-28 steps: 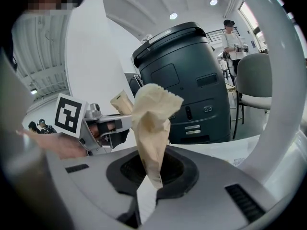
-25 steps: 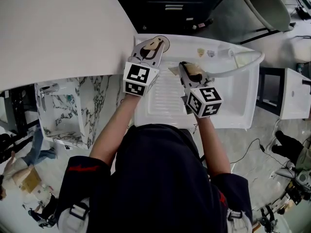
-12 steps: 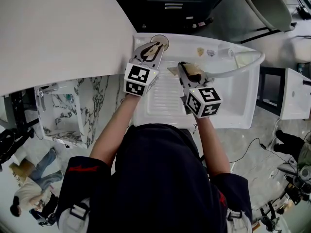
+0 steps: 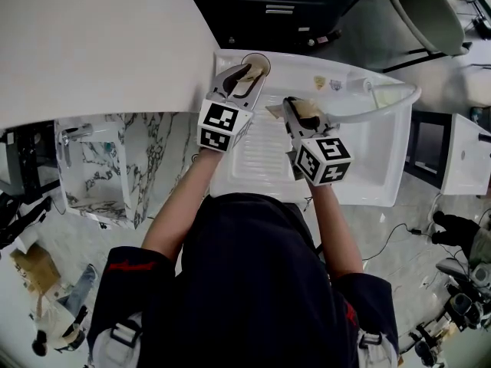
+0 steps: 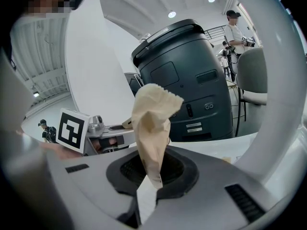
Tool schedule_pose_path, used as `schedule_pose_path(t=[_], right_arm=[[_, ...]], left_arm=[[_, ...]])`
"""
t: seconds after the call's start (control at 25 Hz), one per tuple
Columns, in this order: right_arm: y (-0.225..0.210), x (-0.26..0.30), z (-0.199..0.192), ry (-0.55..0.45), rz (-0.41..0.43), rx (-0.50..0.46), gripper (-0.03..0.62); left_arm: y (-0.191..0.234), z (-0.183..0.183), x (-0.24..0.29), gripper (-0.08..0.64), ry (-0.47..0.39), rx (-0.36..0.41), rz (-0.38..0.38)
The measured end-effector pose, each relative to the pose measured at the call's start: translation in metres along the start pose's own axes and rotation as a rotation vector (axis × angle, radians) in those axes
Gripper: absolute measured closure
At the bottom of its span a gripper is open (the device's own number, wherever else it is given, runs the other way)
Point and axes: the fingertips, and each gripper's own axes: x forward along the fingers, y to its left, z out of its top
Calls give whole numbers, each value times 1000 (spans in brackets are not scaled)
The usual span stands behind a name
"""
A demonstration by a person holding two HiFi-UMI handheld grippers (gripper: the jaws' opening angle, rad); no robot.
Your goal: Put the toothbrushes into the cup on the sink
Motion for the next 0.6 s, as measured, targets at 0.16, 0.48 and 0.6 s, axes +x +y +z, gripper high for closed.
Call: schedule_pose_path(t=[0.16, 0.48, 0.6], right_arm=[[0, -1, -2, -1, 15, -1, 540], [8, -2, -5, -3, 51, -13, 540], [11, 0, -6, 1, 69, -20, 540]], left_arm=[[-3, 1, -3, 414, -13, -2, 12], [-6, -4, -25, 408, -19, 1, 49], [-7, -6, -32, 407, -20, -8, 63]])
